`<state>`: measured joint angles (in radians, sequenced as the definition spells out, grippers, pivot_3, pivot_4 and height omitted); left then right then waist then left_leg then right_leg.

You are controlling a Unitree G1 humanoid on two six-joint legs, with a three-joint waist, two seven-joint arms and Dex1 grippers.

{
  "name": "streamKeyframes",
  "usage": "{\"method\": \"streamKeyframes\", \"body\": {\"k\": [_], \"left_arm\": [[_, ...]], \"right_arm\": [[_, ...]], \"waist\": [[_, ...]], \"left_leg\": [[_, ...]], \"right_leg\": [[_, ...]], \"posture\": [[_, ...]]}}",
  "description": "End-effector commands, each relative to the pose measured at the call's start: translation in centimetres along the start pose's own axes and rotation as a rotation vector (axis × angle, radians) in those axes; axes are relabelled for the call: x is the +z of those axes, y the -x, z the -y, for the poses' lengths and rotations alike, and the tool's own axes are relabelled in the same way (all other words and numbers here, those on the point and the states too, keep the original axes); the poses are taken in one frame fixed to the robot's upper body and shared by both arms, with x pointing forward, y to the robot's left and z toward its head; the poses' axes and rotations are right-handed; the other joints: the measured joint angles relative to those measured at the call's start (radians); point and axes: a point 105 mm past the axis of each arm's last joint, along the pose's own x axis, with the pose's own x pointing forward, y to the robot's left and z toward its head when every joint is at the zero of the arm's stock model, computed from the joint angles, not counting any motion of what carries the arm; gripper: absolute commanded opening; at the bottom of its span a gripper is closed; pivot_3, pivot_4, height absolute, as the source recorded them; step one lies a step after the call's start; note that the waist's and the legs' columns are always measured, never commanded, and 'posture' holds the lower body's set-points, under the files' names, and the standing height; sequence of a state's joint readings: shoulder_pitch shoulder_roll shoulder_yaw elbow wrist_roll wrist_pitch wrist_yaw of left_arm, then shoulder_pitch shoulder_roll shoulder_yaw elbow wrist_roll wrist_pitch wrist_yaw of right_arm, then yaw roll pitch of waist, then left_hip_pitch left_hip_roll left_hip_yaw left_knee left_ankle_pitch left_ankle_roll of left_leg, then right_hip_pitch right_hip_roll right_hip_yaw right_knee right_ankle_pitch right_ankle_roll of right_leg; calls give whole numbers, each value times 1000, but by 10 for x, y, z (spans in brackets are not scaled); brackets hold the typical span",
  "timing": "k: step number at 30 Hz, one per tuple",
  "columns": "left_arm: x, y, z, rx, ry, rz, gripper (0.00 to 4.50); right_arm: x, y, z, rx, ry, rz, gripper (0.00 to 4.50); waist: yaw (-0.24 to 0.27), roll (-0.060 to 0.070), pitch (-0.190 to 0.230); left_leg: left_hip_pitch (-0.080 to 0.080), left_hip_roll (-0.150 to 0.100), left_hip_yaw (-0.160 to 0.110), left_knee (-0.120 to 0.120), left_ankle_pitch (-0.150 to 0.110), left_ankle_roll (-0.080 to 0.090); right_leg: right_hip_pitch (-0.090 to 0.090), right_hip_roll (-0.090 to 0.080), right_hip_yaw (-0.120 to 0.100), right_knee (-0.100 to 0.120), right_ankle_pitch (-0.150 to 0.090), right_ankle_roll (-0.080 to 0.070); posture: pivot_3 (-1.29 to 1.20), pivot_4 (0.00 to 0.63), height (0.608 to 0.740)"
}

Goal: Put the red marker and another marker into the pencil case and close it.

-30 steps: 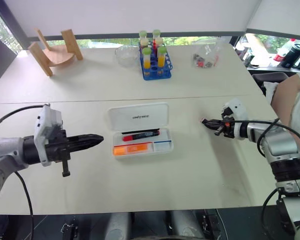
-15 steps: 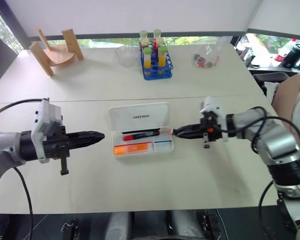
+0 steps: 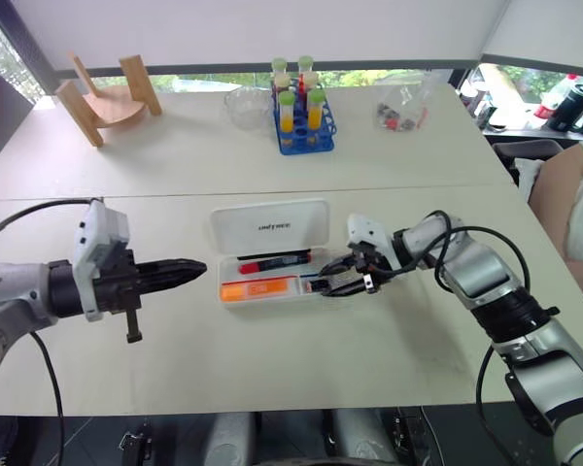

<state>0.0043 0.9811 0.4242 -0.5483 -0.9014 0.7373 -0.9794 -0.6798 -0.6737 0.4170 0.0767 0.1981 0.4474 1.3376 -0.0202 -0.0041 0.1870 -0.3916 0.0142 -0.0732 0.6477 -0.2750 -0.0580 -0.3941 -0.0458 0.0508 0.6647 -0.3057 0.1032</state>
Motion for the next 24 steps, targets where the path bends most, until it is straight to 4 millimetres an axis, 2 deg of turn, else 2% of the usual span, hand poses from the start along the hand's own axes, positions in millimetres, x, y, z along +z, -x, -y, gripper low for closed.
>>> {"method": "streamKeyframes", "body": {"k": [1,4,8,10,13,16,19,21,24], "left_arm": [[5,4,-1,38,-38,14,0],[2,9,-11,108,-45,23,0],[-17,48,-65,381,-30,-2,0],[-24,47,-80,395,-50,-11,0],[-27,33,-103,375,-67,28,0],[-33,3,-127,334,-82,63,0],[-30,-27,-146,317,-92,110,0],[-25,-48,-153,299,-97,143,0],[-22,-74,-149,212,-89,167,0]], "right_arm": [[15,4,5,-16,58,23,4336],[19,9,7,-30,71,28,4464],[53,47,-2,-69,94,164,4464],[66,58,-10,-77,98,221,4464],[79,69,-20,-82,98,280,4464],[86,78,-26,-114,98,306,4464],[84,82,-27,-161,74,299,4464],[82,84,-28,-191,64,294,4464],[80,88,-30,-232,41,284,4464]], "waist": [[0,0,0],[0,0,0],[3,2,1],[6,1,0],[12,-1,0],[14,-2,0],[9,-3,0],[8,-4,1],[1,-4,1]], "left_leg": [[0,0,0,0,0,0],[0,0,0,0,0,0],[0,0,0,0,0,0],[0,0,0,-1,0,0],[0,-1,-1,0,0,0],[0,-2,-1,1,1,-1],[-1,-2,-1,2,1,-1],[-1,-2,-2,1,1,-1],[-4,-2,-2,1,1,-1]], "right_leg": [[0,0,0,0,0,0],[0,0,0,0,0,0],[-1,0,0,0,0,0],[-1,0,-1,0,0,0],[1,0,-2,-1,0,0],[2,-1,-2,-1,0,0],[2,-1,-2,0,0,1],[1,0,-2,0,0,1],[-2,0,-2,0,0,1]], "posture": [[0,150,740],[0,150,740],[0,150,740],[0,150,740],[0,150,740],[0,150,740],[0,150,740],[0,150,740],[0,150,740]]}}
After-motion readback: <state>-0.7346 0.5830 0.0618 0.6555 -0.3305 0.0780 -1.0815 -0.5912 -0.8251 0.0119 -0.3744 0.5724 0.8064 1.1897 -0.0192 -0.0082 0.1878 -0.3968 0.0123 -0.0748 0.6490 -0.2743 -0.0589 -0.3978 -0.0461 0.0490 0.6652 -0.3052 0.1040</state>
